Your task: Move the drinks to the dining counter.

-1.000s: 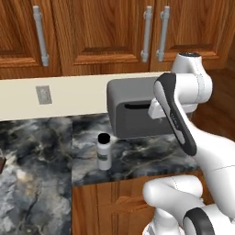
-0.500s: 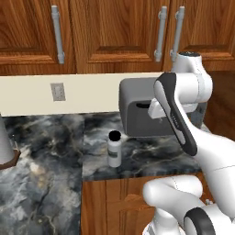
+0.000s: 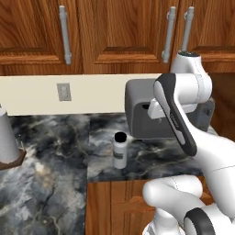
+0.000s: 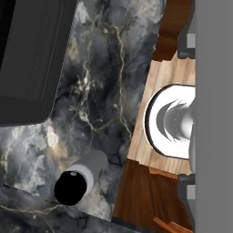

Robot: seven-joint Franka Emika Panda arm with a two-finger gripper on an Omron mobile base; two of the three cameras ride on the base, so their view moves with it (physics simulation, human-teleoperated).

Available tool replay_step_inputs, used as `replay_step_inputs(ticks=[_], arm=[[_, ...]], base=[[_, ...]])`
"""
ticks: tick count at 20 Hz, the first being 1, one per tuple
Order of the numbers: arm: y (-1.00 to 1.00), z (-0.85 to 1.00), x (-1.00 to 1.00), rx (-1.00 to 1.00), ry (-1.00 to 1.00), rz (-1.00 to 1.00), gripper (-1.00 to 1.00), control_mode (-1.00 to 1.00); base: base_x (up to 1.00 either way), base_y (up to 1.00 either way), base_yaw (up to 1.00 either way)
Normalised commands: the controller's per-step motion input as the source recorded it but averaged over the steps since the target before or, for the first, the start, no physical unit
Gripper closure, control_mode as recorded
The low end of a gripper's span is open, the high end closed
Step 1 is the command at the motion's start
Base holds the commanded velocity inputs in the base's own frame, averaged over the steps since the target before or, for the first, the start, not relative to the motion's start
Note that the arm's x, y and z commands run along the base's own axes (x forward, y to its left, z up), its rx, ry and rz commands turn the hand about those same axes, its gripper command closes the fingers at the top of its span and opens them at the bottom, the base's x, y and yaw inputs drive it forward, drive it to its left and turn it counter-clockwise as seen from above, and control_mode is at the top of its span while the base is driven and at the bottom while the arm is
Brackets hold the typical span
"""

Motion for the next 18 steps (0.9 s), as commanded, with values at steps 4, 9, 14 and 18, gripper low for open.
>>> replay_step_inputs(ticks=[4,9,14,18], arm=[[0.17,-0.04,0.00,0.00,0.00,0.00,-1.00,-1.00],[0.95,-0.15,0.00,0.00,0.03,0.03,-1.00,-1.00],[0.75,-0.16,0.01,0.00,0.09,0.02,-1.00,-1.00],[0.35,-0.14,0.11,0.00,0.09,0.04,-1.00,-1.00]], base=[[-0.02,0.24,0.05],[0.00,0.00,0.00],[0.00,0.00,0.00],[0.00,0.00,0.00]])
